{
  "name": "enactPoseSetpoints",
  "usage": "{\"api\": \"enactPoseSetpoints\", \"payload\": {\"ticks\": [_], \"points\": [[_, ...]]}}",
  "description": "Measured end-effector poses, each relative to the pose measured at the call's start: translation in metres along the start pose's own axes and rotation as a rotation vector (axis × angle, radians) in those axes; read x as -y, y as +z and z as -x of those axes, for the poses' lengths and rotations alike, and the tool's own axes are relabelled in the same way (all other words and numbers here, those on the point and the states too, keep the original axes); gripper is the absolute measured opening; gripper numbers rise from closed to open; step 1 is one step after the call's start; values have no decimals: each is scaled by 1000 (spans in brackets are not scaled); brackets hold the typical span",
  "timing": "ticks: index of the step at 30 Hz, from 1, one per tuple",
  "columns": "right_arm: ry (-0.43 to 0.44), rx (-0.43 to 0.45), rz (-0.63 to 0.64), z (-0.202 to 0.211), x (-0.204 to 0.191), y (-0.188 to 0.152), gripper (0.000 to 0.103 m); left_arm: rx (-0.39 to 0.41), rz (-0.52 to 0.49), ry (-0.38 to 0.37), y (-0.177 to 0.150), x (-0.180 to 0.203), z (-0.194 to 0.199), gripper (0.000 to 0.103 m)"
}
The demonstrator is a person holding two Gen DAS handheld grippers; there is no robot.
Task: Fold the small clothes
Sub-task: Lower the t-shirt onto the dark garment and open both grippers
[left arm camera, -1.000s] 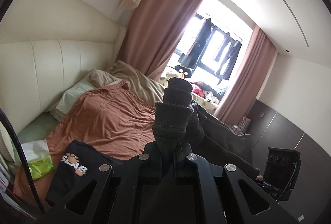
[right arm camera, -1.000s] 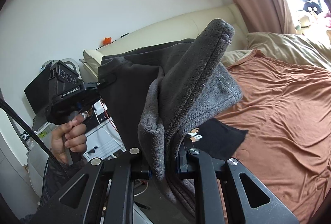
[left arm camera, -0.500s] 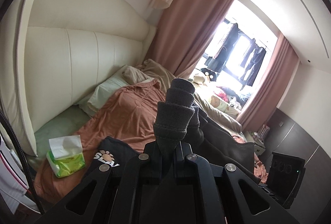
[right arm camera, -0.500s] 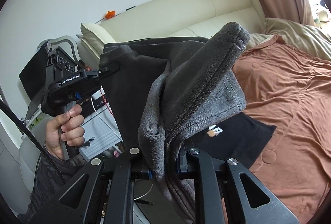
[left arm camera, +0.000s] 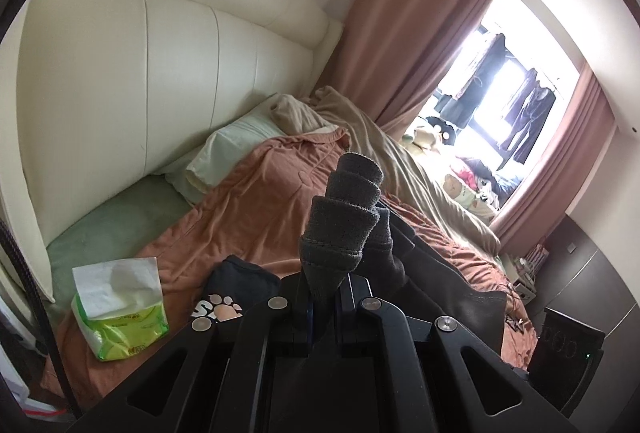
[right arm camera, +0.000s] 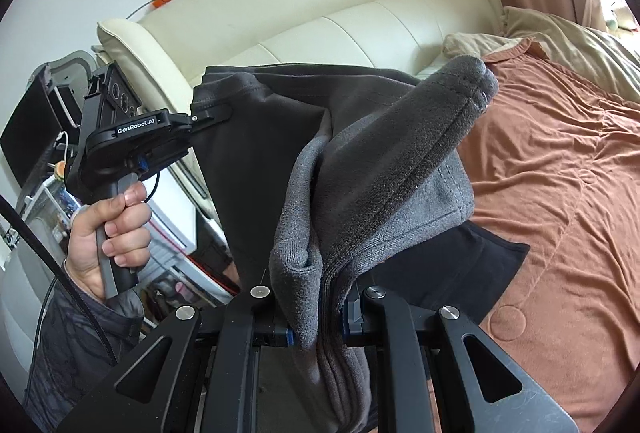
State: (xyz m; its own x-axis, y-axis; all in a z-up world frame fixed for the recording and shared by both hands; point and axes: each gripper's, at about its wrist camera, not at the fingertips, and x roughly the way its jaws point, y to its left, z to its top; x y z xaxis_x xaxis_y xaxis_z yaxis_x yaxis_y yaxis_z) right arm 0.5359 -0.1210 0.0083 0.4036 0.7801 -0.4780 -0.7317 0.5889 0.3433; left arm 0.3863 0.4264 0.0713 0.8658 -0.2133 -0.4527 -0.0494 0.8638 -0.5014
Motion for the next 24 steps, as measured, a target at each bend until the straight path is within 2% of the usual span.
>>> {"api": "enactPoseSetpoints", "payload": {"ticks": [7,12,15,16,17,19,21,22,23,24], "points": [[13,-38,-63,-45,26,13,12,-51,16,54,2,-22,-56,7],[10,-66,-110,-71,55,9,12,-89,37,110,-4,-37,-95,7],[-24,-78,-173,-91,74,6,12,-124,57,123,-15,-45,-121,8],[-50,-89,-174,-96,77,4,14,-145,69,135,-20,-48,-130,10],[-117,-112,-162,-105,79,1,16,-172,84,150,-26,-52,-139,16],[-170,-163,-196,-121,92,-6,24,-193,97,174,-35,-58,-149,28],[-179,-194,-271,-127,108,-17,40,-181,103,185,-44,-64,-147,38],[-200,-188,-286,-126,113,-21,57,-177,110,185,-47,-67,-144,42],[-216,-179,-291,-124,116,-23,64,-179,116,185,-50,-71,-143,44],[-207,-179,-299,-121,117,-26,64,-183,120,188,-54,-74,-141,44]]}}
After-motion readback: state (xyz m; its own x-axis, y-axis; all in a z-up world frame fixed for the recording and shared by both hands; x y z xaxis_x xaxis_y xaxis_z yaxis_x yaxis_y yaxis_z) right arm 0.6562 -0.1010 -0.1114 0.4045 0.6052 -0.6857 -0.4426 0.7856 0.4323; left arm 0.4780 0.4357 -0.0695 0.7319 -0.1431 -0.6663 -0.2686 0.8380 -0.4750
